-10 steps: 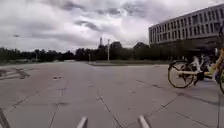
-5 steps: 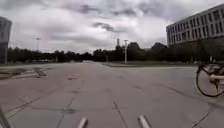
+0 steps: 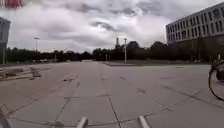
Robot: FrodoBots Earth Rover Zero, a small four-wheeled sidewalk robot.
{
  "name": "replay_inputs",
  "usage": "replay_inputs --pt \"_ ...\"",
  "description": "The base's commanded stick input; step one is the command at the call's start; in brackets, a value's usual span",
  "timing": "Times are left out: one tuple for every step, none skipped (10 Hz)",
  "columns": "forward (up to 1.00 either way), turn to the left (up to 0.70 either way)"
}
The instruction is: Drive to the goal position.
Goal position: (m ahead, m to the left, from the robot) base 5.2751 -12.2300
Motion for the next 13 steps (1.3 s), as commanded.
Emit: replay_inputs --pt "0.70 0.01" --pt "0.70 0.01" --pt "0.70 0.01" --pt "0.70 0.01" --pt "0.70 -0.10" --pt "0.70 -0.34" --pt "0.70 -0.34" --pt "0.70 -0.34" --pt "0.70 -0.34" --pt "0.70 -0.34" --pt "0.70 -0.34" --pt "0.70 -0.34" --pt "0.70 -0.34"
